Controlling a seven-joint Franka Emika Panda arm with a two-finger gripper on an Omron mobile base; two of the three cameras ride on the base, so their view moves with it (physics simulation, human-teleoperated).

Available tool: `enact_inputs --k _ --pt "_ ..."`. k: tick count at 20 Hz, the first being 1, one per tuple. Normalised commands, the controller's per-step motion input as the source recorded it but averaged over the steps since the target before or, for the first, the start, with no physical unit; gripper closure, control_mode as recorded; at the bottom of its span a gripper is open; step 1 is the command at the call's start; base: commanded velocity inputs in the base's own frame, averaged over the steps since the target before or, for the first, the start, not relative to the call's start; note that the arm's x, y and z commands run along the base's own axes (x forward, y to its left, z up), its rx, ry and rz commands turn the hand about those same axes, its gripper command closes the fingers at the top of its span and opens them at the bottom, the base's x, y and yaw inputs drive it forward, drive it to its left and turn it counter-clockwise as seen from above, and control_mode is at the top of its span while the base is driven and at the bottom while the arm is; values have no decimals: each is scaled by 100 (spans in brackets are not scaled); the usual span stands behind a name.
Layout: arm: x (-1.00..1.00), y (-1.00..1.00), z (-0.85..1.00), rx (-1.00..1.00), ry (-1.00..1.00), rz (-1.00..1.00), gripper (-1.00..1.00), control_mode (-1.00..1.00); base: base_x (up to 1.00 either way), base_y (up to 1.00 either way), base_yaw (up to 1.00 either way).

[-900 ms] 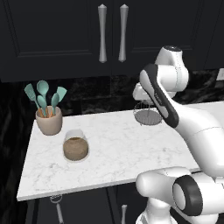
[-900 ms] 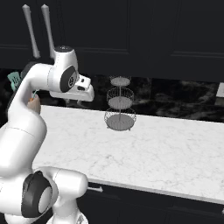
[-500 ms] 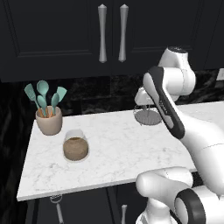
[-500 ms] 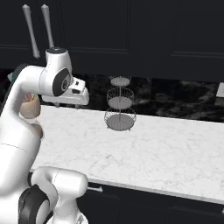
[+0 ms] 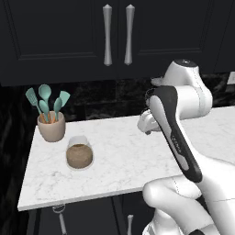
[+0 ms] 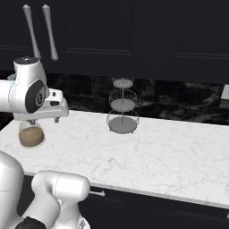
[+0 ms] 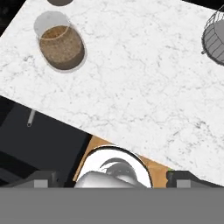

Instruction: Pick the peeler from the drawer and place it on the counter.

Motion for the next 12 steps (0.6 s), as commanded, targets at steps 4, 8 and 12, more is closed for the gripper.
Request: enact_inputs --k 4,8,12 --pt "-81 70 0 -10 0 27 -100 -100 0 0 0" --pt "-65 86 0 -15 0 26 -100 -100 0 0 0" --pt "-63 58 0 -11 0 27 -100 -100 0 0 0"
